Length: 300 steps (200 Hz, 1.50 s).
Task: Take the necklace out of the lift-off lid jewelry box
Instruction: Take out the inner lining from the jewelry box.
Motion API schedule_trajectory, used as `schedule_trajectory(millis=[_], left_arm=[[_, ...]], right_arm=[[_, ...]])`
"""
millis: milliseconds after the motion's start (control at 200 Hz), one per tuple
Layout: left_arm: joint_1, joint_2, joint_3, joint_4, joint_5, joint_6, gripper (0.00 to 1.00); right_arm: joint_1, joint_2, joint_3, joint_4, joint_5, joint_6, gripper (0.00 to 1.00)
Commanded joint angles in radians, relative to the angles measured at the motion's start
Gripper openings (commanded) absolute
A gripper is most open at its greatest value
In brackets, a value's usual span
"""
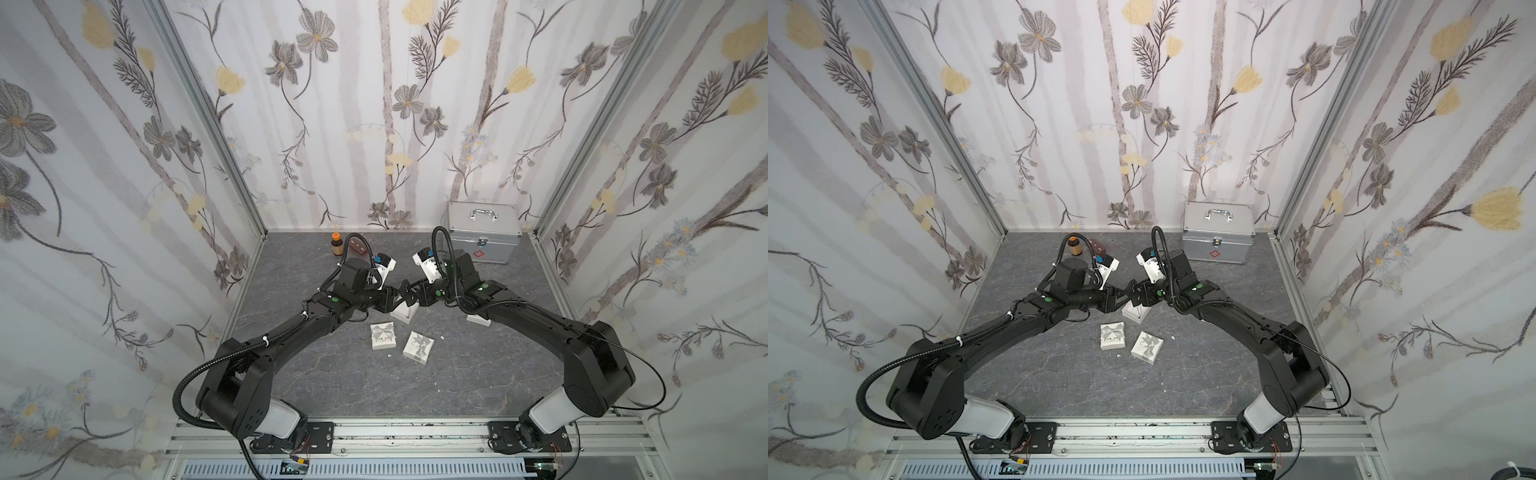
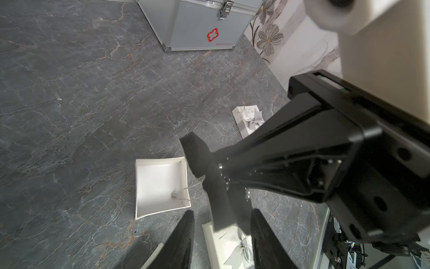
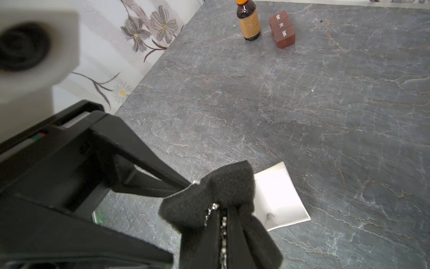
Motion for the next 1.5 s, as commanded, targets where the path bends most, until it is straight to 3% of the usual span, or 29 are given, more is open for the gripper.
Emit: schedule_trajectory(millis=[0, 395, 774, 1019, 1364, 1494], left_arm=[[-0.001, 0.009, 0.027, 0.065, 0.021, -0.031, 0.38], [0.0, 0.005, 0.027, 0.055, 0.028, -0.032, 0.0], [0.003, -0.038, 0.023, 0.024, 0.065, 0.039, 0.0], [0.003, -0.09, 0.029, -0.037, 0.132, 0.134, 0.0], [0.008, -0.193, 0.022, -0.1, 0.062, 0.278, 0.0], [0.01, -0.199, 0.029, -0.1, 0.063, 0.298, 0.0]], right_arm=[[0.005, -0.011, -0.001, 0.039, 0.022, -0.016, 0.05], [-0.002, -0.027, -0.015, 0.068, -0.008, -0.009, 0.11], [-0.046, -0.095, -0.096, 0.12, -0.198, -0.046, 0.25], [-0.05, -0.129, -0.125, 0.107, -0.232, -0.114, 0.29], [-0.058, -0.183, -0.173, 0.141, -0.281, -0.126, 0.3], [-0.061, -0.188, -0.199, 0.179, -0.325, -0.126, 0.36]])
